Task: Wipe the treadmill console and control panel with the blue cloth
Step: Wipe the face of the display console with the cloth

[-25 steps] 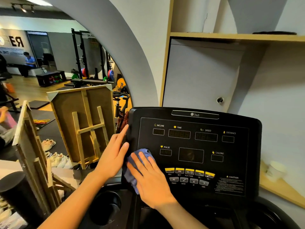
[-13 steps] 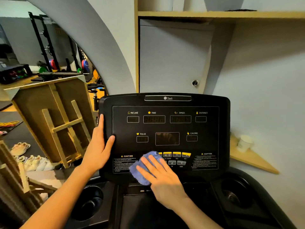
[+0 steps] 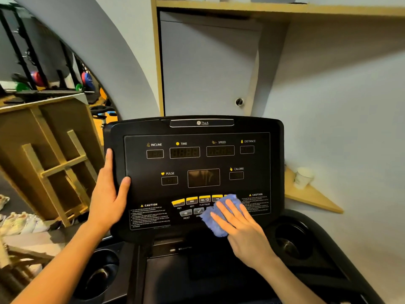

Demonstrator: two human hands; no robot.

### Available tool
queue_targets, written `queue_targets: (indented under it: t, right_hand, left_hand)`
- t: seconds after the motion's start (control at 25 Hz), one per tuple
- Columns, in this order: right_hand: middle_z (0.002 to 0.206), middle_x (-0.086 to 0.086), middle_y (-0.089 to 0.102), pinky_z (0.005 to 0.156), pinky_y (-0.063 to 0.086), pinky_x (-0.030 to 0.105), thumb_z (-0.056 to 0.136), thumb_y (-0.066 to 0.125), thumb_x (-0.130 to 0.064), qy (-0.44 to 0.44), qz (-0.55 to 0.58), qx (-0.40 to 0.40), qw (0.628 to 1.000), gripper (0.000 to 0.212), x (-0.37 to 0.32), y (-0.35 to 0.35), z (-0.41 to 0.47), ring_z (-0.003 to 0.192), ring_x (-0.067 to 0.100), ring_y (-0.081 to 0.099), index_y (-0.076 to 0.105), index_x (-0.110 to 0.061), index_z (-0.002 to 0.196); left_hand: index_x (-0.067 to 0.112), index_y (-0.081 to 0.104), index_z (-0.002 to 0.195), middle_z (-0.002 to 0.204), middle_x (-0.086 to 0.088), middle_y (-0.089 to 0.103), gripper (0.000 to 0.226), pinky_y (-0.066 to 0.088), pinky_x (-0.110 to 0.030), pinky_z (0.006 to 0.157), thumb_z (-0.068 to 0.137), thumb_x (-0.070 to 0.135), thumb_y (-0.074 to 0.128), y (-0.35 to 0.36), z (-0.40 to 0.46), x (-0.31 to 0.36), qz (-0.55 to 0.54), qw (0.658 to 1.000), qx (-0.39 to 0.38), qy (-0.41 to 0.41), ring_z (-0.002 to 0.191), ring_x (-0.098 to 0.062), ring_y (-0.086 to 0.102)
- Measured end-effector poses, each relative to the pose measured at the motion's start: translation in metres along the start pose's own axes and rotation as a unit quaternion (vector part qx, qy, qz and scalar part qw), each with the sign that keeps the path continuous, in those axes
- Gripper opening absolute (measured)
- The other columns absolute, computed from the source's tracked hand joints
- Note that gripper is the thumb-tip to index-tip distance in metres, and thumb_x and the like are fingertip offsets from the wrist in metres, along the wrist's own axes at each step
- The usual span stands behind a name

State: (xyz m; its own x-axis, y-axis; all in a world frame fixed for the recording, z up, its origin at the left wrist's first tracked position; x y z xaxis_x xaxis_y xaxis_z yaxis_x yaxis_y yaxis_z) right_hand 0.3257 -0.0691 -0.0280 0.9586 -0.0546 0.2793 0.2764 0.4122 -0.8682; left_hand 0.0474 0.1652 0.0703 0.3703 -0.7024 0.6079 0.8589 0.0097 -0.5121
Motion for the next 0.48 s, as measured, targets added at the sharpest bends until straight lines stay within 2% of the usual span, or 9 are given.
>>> queue_targets:
  t: [0.08, 0.2, 0.28, 0.4, 0.48]
  right_hand:
    - [0.169, -0.001, -0.003, 0.125, 0.006, 0.041, 0.090, 0.038, -0.023, 0.009, -0.004, 0.006, 1.000, 0.077, 0.011, 0.003, -0.007, 0.156, 0.021, -0.001, 0.005, -0.027, 0.160]
    - [0.163, 0.004, 0.028, 0.122, 0.011, 0.042, 0.095, 0.028, -0.019, 0.045, -0.002, 0.022, 0.999, 0.060, 0.030, 0.004, -0.023, 0.155, 0.021, 0.003, 0.027, -0.023, 0.155]
    - [0.159, 0.007, 0.035, 0.120, 0.013, 0.043, 0.090, 0.032, -0.018, 0.080, 0.004, 0.023, 0.997, 0.065, 0.045, 0.002, -0.034, 0.154, 0.023, 0.007, 0.028, -0.022, 0.155]
    - [0.169, 0.003, 0.009, 0.123, 0.006, 0.042, 0.087, 0.036, -0.018, 0.102, 0.003, 0.032, 0.994, 0.080, 0.056, 0.002, -0.041, 0.155, 0.023, 0.003, 0.005, -0.026, 0.160]
    - [0.169, 0.001, -0.002, 0.124, 0.003, 0.042, 0.088, 0.043, -0.018, 0.117, -0.001, 0.036, 0.992, 0.084, 0.056, 0.008, -0.041, 0.155, 0.025, 0.003, 0.001, -0.025, 0.160]
  left_hand:
    - [0.029, -0.001, 0.159, 0.155, -0.013, 0.036, 0.080, 0.031, -0.034, 0.104, 0.094, 0.057, 0.037, 0.000, 0.000, 0.000, -0.002, 1.000, 0.002, 0.002, 0.134, -0.024, 0.039]
    - [0.028, 0.000, 0.159, 0.155, -0.014, 0.037, 0.080, 0.032, -0.035, 0.103, 0.093, 0.056, 0.037, 0.000, 0.000, -0.001, -0.004, 1.000, 0.004, 0.005, 0.133, -0.025, 0.040]
    - [0.029, 0.000, 0.159, 0.155, -0.014, 0.037, 0.080, 0.033, -0.037, 0.104, 0.093, 0.056, 0.037, 0.002, 0.001, -0.002, -0.008, 1.000, 0.005, 0.006, 0.134, -0.028, 0.041]
    - [0.030, 0.000, 0.159, 0.155, -0.015, 0.037, 0.080, 0.035, -0.045, 0.104, 0.092, 0.056, 0.037, 0.003, 0.002, -0.004, -0.009, 1.000, 0.008, 0.008, 0.134, -0.032, 0.041]
    - [0.029, 0.001, 0.159, 0.154, -0.017, 0.037, 0.080, 0.033, -0.044, 0.104, 0.091, 0.054, 0.037, 0.004, 0.002, -0.004, -0.011, 1.000, 0.013, 0.005, 0.134, -0.032, 0.040]
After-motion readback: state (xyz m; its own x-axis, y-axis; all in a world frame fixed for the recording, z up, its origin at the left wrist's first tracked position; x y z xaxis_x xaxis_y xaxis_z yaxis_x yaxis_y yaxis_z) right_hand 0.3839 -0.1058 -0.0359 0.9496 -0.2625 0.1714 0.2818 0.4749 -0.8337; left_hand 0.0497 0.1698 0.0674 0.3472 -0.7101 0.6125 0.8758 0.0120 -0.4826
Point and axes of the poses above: each hand's wrist, its own z-axis towards the middle knuckle, its own y-axis out of the palm, x = y × z, the point moved 2 cm from there along z, towards the middle knuckle
